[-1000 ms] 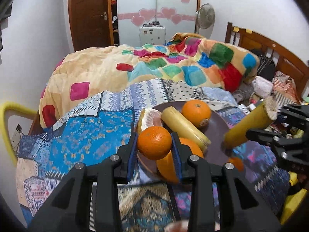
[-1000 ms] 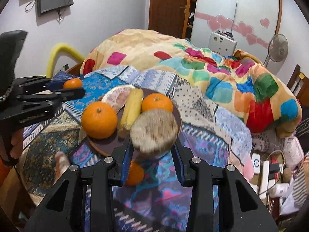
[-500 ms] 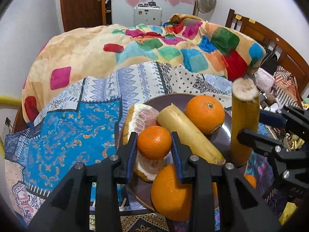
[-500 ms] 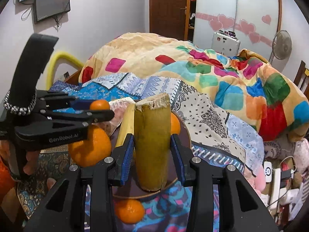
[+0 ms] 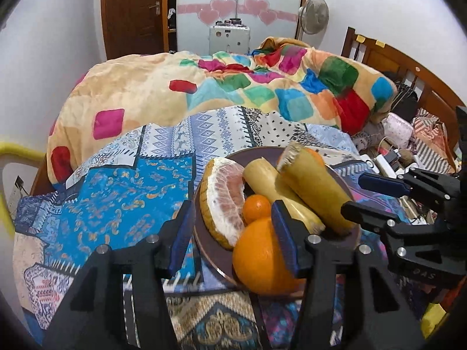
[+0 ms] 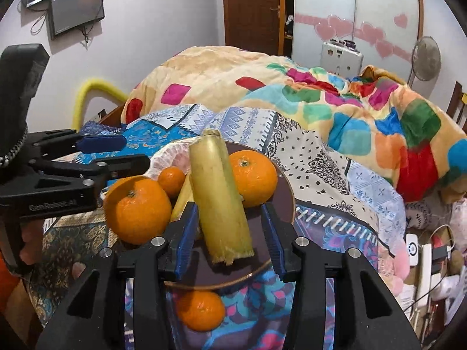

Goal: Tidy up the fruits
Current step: 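Place the tangerine and yellow cylinder on the plate and open both grippers, then grasp the peeled pomelo wedge with the left gripper while the right grasps a tangerine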

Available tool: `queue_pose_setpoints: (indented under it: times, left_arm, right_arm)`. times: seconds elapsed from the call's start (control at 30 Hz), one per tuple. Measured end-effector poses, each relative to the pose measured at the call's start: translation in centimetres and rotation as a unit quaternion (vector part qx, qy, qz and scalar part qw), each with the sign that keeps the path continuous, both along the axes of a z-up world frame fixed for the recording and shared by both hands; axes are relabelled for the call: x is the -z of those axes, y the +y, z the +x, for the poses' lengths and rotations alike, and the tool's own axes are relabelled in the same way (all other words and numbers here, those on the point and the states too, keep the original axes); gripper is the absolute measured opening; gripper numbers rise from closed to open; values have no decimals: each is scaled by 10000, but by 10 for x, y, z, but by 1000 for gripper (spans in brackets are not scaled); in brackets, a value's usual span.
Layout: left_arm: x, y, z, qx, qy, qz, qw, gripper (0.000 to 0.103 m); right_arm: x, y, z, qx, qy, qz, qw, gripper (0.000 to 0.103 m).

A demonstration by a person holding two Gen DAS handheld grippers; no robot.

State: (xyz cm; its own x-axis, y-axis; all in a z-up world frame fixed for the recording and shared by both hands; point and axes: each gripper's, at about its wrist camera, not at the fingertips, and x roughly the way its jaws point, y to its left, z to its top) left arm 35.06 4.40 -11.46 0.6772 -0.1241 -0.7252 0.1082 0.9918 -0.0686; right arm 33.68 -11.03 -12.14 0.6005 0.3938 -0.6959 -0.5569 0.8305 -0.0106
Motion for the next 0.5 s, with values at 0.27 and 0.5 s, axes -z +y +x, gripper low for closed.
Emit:
queue_pose_setpoints:
  times: [0.27, 0.5]
  left_arm:
    - [-14, 1, -54, -109, -183, -3, 9998, 70]
    - [9, -13, -90, -159, 158, 18, 9997, 70]
  right_arm:
    - [-11, -17, -44, -21, -99, 257, 9996, 50]
    - [6, -36, -73, 87, 10, 269, 9996, 52]
